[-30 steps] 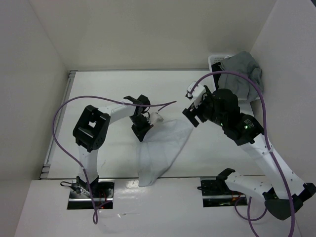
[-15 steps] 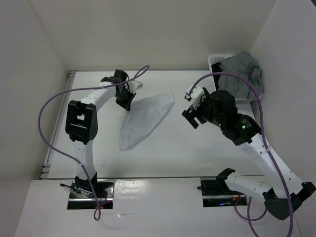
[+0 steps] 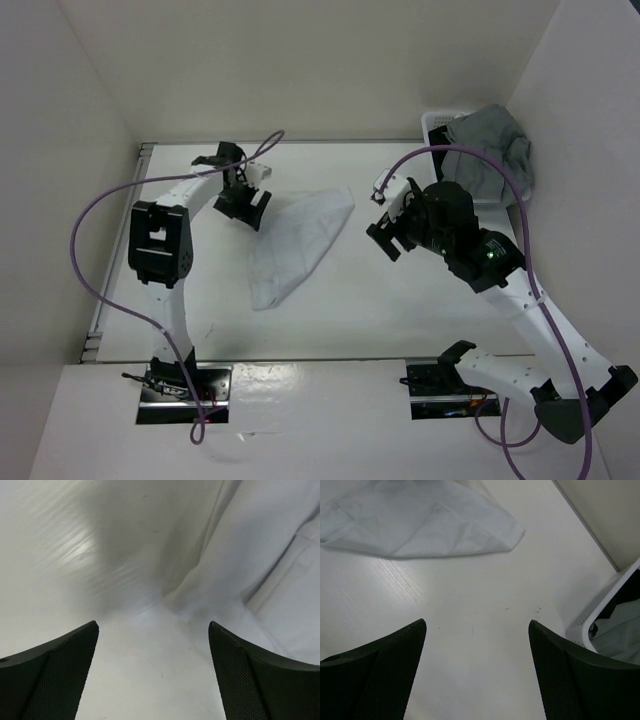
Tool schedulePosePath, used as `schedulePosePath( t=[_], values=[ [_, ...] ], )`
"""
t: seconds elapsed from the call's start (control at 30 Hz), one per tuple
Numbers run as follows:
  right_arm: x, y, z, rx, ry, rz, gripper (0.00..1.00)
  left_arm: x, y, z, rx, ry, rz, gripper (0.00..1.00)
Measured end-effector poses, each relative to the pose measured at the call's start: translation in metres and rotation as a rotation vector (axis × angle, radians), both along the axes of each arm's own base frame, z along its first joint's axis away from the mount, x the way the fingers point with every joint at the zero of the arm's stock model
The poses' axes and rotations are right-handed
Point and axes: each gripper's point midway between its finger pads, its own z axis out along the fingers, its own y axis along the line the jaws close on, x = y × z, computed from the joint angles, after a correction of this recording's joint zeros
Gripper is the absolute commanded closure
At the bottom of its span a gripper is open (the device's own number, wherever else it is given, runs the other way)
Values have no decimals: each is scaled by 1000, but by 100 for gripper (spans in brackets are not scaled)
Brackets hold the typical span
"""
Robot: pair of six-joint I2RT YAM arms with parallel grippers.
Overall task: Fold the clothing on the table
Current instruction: Flatten the skirt out
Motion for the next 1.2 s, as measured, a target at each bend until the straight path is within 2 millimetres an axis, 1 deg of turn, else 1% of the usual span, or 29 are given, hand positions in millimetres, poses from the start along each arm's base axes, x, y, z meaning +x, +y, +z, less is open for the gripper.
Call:
schedulePosePath(
  t=[0.03,0.1,0.13,0.17,0.2,0.23,0.3,0.37,0.4,0.43,0.5,0.63,0.7,0.8,0.87,0.93,1.0,1.07,1.1,1.13,1.2],
  values=[
    [0,1,-2,-1,6,4,13,1,5,9,-3,-15,8,2],
    [2,4,-6,-7,21,10,13,1,16,38,-6,-78,8,2],
    [3,5,-9,-10,32,13,13,-2,22,56,-6,-119,7,2],
    [5,6,-12,-12,40,12,13,-9,26,76,-3,-165,-3,4],
    [6,7,-14,-13,47,10,13,-19,28,96,1,-212,-24,7],
    [7,8,-15,-13,49,6,13,-33,29,114,7,-259,-49,12],
    [9,8,-15,-6,45,1,13,-63,25,145,13,-332,-106,17],
    [9,9,-15,3,41,-3,13,-95,22,165,23,-394,-184,23],
    [10,9,-15,8,38,-5,13,-109,21,169,24,-405,-218,29],
    [11,9,-14,12,36,-8,13,-124,20,171,30,-415,-259,31],
    [14,9,-14,21,36,-20,13,-148,21,166,42,-396,-325,35],
    [25,4,-19,29,51,-65,13,-180,19,143,52,-291,-433,35],
    [32,0,-25,29,72,-94,13,-192,15,134,58,-247,-485,35],
    [39,-3,-32,28,96,-121,13,-204,6,123,63,-209,-558,36],
    [42,-5,-33,33,106,-136,13,-213,-1,114,63,-177,-605,38],
    [46,-5,-33,38,114,-148,13,-220,-8,101,61,-140,-635,38],
    [54,-2,-33,44,127,-161,13,-222,-9,87,66,-99,-625,38],
    [65,3,-38,43,154,-171,14,-218,-7,76,78,-63,-585,38],
    [71,7,-41,39,169,-174,16,-214,-5,75,75,-58,-553,37],
    [79,11,-49,29,193,-176,17,-209,-1,75,68,-57,-516,31],
    [95,23,-67,-2,231,-189,17,-191,12,85,52,-86,-396,26]
  ],
)
